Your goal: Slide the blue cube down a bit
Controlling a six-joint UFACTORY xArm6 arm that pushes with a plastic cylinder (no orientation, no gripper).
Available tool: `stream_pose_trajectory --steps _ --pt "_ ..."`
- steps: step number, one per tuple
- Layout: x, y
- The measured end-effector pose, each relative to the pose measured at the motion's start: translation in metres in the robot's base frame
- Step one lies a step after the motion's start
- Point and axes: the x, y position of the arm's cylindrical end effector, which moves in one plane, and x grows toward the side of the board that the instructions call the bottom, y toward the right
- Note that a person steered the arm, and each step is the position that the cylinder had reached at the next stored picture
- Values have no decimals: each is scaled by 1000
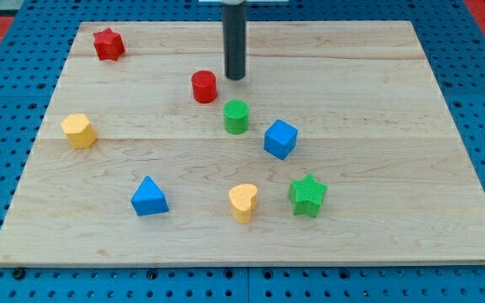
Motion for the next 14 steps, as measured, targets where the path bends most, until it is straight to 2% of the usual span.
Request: stream_pose_trajectory --steps 2,3,5,7,8,9,10,11,12,13,14 --pt "-32 -41" --pt "-32 -124" --pt "-38 -130" --pt "-9 -146" --pt "-32 -146" --pt "-19 -143" --pt "-30 -136" --pt "-40 -44" --pt "-15 36" --pt "57 79" --pt "111 74"
